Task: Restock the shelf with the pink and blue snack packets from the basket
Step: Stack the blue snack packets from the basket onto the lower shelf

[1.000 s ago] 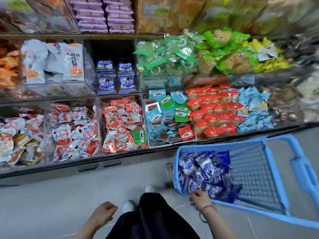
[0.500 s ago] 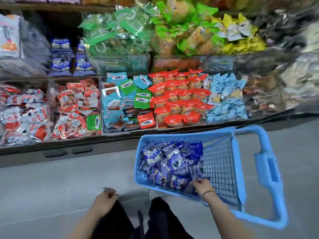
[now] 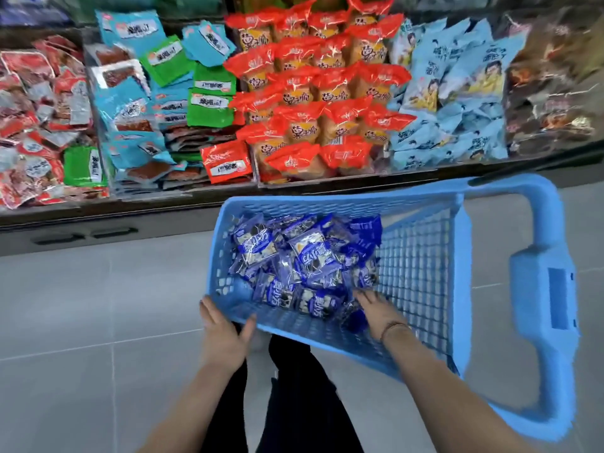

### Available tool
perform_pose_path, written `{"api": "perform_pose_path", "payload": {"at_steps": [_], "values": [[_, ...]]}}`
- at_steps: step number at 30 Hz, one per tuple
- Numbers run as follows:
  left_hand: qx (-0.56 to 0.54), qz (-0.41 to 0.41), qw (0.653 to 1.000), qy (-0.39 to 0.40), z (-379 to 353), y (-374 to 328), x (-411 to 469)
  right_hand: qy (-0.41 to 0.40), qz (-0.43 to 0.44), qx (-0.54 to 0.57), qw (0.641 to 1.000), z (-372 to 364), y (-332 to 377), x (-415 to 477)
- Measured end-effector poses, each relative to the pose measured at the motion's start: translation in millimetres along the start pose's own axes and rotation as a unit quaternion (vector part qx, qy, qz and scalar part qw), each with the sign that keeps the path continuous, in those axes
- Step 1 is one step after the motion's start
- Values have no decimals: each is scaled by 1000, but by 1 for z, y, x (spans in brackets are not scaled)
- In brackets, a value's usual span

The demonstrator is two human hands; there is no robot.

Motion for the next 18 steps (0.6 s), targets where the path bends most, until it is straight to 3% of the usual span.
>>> {"api": "perform_pose_path", "payload": {"at_steps": [13, 18], "values": [[0, -23, 1000, -15, 0, 13, 5, -18, 0, -95, 995, -6, -3, 29], [-31, 3, 999, 4, 15, 6, -2, -52, 18, -61, 997, 12, -3, -7]]}}
Point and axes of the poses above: each hand's wrist, its own x-axis towards the middle knuckle, its own z-axis out of the back of the hand, y = z × x, the point moved 10 cm from there along x, towards the middle knuckle, and after that the axes turned 8 degrees about z, right-handed, at the moved point
